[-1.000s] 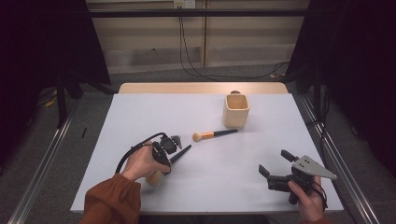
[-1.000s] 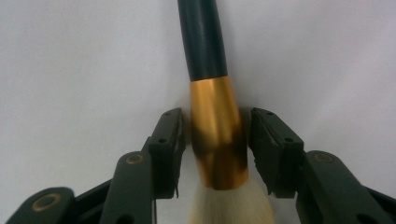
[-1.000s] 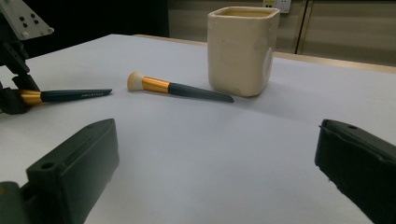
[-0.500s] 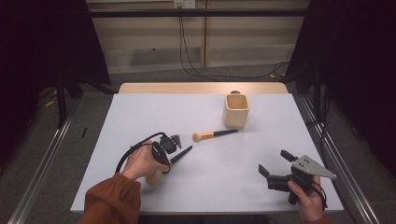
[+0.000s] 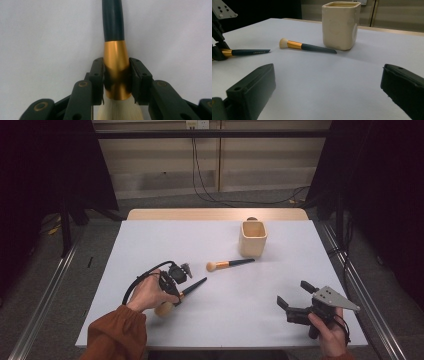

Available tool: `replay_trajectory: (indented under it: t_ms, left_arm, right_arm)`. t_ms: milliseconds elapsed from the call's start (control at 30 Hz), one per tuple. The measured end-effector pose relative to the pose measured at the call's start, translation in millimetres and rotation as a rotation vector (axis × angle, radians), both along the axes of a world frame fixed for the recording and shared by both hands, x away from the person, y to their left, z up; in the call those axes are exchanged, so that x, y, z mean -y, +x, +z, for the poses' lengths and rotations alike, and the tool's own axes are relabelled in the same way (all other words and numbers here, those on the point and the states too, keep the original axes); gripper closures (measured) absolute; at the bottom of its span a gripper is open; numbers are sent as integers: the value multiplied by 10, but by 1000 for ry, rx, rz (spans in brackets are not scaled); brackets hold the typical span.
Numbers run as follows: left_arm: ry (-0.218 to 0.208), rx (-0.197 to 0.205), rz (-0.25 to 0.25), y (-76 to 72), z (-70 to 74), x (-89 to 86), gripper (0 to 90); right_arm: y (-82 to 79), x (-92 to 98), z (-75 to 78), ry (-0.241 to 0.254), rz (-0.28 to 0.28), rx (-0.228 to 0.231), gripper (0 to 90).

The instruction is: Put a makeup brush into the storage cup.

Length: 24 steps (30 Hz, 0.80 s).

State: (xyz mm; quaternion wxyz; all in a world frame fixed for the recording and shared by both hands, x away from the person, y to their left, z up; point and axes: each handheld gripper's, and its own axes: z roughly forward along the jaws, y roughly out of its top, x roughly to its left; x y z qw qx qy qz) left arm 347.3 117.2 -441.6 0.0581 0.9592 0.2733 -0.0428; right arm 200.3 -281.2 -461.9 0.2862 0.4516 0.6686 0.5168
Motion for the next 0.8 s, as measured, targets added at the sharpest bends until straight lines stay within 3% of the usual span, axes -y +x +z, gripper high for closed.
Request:
replay_trajectory:
  t_ms: [133, 400, 533, 800]
  left_arm:
    - [-36, -10, 14, 7, 17, -43, 668]
    - [-103, 22, 75, 51, 117, -162, 668]
    - [-183, 48, 116, 52, 180, -239, 667]
    - [-286, 86, 139, 9, 271, -346, 668]
  right_arm:
    - [-1, -3, 0, 1, 2, 1, 0]
    - [0, -3, -1, 1, 3, 1, 0]
    - [0, -1, -1, 0, 4, 1, 0]
    - [-4, -1, 3, 6, 3, 4, 0]
